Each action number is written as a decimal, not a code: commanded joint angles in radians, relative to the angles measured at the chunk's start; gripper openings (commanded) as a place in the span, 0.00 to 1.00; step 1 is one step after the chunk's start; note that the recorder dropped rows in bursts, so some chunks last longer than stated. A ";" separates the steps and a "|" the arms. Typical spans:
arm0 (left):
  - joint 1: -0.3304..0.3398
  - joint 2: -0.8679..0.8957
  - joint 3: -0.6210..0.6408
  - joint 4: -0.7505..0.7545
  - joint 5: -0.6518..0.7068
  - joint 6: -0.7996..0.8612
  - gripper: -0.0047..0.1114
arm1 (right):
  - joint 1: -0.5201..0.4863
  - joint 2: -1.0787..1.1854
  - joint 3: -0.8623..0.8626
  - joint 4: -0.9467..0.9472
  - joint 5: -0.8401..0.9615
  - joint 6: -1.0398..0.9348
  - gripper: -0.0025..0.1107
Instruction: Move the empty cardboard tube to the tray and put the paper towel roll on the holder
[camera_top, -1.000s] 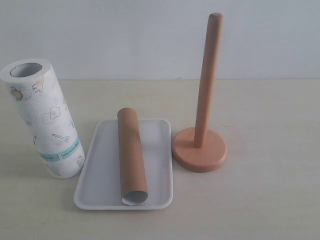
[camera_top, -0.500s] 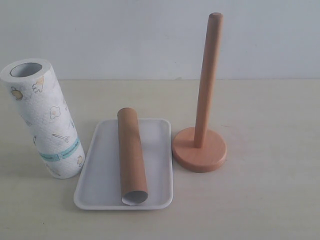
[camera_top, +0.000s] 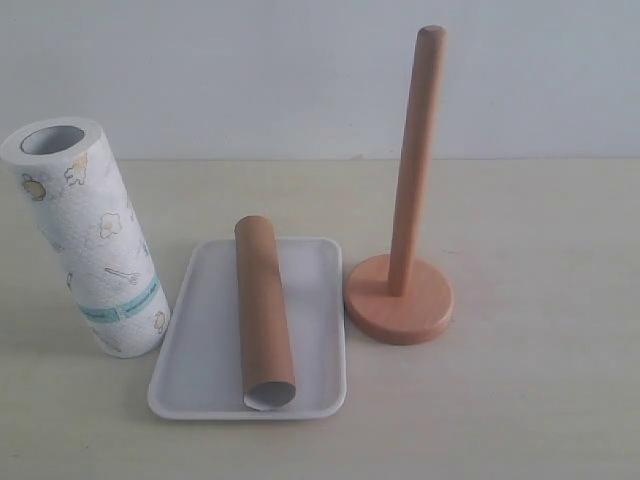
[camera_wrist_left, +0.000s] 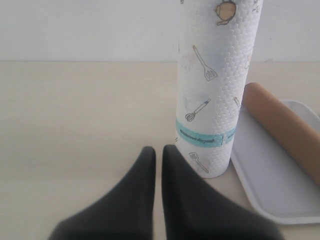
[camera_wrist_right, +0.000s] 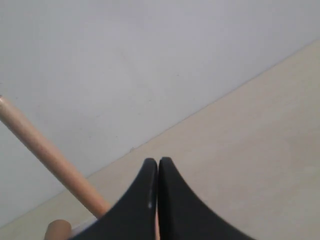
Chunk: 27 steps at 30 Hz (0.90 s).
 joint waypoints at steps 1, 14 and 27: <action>0.002 -0.003 0.004 -0.008 0.001 0.006 0.08 | -0.004 -0.005 0.020 -0.045 -0.030 -0.115 0.02; 0.002 -0.003 0.004 -0.008 0.001 0.006 0.08 | -0.004 -0.005 0.020 -0.084 0.195 -0.487 0.02; 0.002 -0.003 0.004 -0.008 0.001 0.006 0.08 | -0.004 -0.005 0.020 -0.075 0.218 -0.476 0.02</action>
